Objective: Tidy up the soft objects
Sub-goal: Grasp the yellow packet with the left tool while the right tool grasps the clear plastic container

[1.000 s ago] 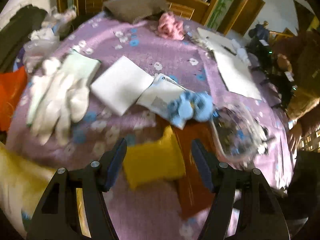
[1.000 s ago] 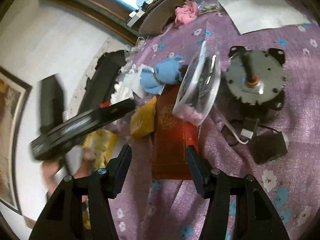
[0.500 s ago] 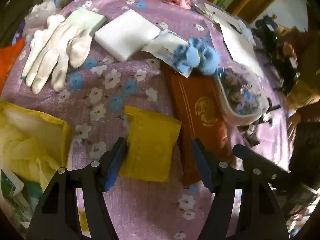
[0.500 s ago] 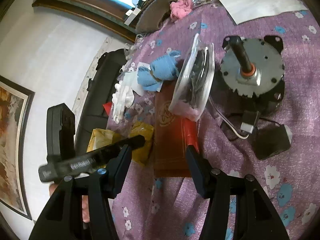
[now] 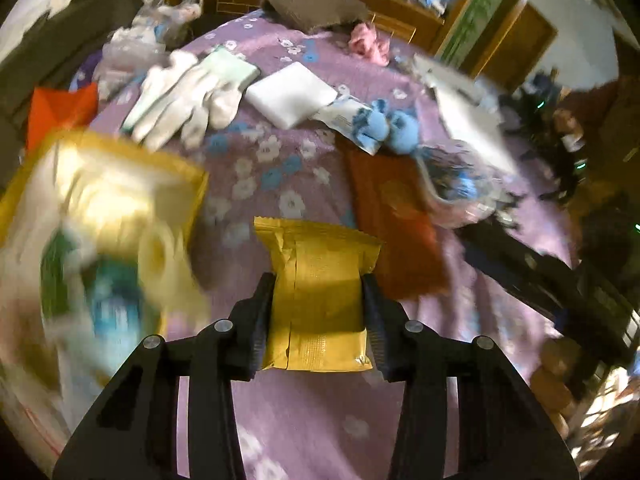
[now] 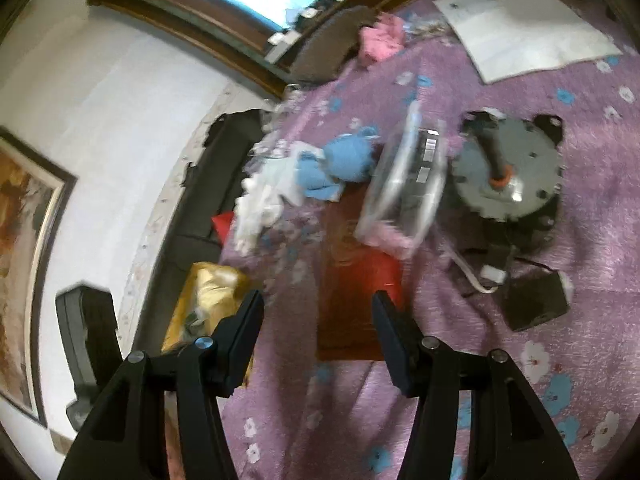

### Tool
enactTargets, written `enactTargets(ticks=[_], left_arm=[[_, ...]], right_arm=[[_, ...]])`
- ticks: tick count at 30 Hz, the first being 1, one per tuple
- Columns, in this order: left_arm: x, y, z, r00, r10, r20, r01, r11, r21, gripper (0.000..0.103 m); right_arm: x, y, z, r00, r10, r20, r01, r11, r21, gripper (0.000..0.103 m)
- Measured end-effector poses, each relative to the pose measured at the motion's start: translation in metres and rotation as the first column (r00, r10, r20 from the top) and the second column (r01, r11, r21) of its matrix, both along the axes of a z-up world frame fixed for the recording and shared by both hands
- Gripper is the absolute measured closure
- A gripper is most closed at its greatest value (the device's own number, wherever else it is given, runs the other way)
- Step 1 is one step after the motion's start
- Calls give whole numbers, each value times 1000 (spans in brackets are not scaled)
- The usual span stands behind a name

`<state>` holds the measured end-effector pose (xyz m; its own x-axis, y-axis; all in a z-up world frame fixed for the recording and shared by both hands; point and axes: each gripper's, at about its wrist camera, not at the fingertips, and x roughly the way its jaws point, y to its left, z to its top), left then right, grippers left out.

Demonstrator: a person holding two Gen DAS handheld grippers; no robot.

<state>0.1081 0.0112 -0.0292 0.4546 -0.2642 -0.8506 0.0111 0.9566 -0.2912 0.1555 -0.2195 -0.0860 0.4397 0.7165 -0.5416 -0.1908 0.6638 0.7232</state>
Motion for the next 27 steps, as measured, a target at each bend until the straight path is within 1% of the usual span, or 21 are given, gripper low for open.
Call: enactTargets(ticks=[1,2,4,5,7,8,9,10,12,14,16,17,18,19,21,23,24,26,27], left_arm=[[-11,1,-1,1000,-4,6,4,999,-34,61],[-17,1,-2,1000,-2,8,2,999,-52,61],[-32,7,-3,1000,15,23,-13,997,-73,61],[-33,3,0,999,19,30,-17,997,-72,61],[-42,7,3,998,28,59,-23,996,-82,61],[-40,7,3,997,26,69,-20,996,-87,61],[-41,7,4,997,18,73,-11,996,-90,61],[-40,8,5,997,15,78,-8,996,-92,61],[-40,9,8,995,17,95,-8,996,-90,61],[-42,13,8,995,17,102,-7,995,-101,61],[-45,18,5,995,19,94,-8,994,-112,61],[-46,21,3,996,22,85,-12,992,-125,61],[-47,24,1,997,27,77,-16,990,-141,61],[-48,27,0,997,32,73,-20,988,-155,61],[-50,30,0,996,41,80,-28,987,-159,61],[-51,32,0,996,43,80,-28,985,-172,61],[-51,32,0,996,44,81,-29,984,-176,61],[-54,31,2,995,45,87,-29,984,-177,61],[-55,31,2,995,45,89,-28,983,-181,61]], right_arm=[[-3,2,5,1000,1,23,-1,1000,-11,51],[-5,2,9,999,-2,38,3,1000,-24,52],[-8,3,25,995,-6,98,12,998,-62,52],[-7,4,34,993,-7,120,18,995,-93,52],[0,4,56,985,-24,168,57,979,-194,52],[10,5,66,983,-37,179,85,960,-267,51],[22,8,71,985,-39,165,92,940,-327,51],[38,10,72,989,-41,142,92,922,-376,51],[65,9,66,991,-75,107,113,902,-417,51],[93,8,51,993,-109,51,121,878,-464,51],[115,8,35,993,-117,-8,97,857,-506,51],[122,7,27,993,-114,-42,77,860,-505,51],[124,7,21,992,-108,-64,61,861,-504,58],[127,5,16,990,-110,-83,54,864,-501,62],[126,10,13,991,-108,-76,53,852,-520,74],[119,19,15,994,-99,-40,60,828,-558,76],[115,20,17,995,-100,-27,68,822,-566,77],[103,23,25,995,-103,16,94,816,-570,81],[95,23,32,994,-99,45,108,823,-558,83]])
